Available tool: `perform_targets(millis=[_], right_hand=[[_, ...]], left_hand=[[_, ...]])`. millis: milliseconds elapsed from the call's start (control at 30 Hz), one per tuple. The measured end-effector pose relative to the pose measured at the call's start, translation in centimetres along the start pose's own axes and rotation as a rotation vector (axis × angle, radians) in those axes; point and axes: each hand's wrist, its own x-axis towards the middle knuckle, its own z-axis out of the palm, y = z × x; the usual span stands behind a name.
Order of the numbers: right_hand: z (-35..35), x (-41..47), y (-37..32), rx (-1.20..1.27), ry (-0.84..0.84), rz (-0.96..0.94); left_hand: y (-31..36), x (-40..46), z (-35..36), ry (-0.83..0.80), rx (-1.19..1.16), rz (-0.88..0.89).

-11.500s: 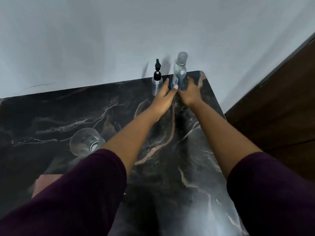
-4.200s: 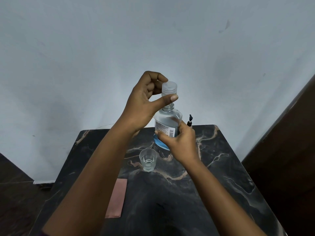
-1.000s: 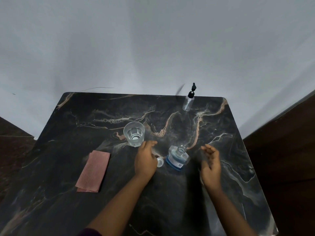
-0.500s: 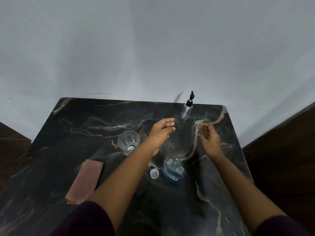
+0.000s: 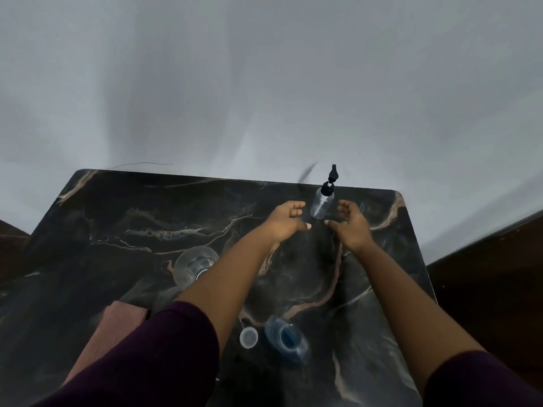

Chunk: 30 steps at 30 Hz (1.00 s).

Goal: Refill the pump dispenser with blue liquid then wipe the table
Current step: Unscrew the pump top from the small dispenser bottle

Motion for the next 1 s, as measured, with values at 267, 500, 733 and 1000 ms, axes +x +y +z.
perform_targets(millis=[267,500,733,1000], right_hand=[[1.5,2.7,-0.2,0.132,-0.062,-0.034],[2.0,2.2,-0.7,0.044,-0.069,-0.083],[0.9,-1.4,-4.2,0.094,-0.082,-0.197],[-0.3,-8.9,-14.9,0.316,-0.157,-0.352]], left_hand=[[1.5,5.0,2.7,0.072,-0.029,0.081],[1.3,5.0,3.4,0.076,-0.09,0.157],[2.4,1.3,2.1,0.087,-0.112,0.232],[10.5,-10.6,-3.3,0.148,-0.147,0.523]])
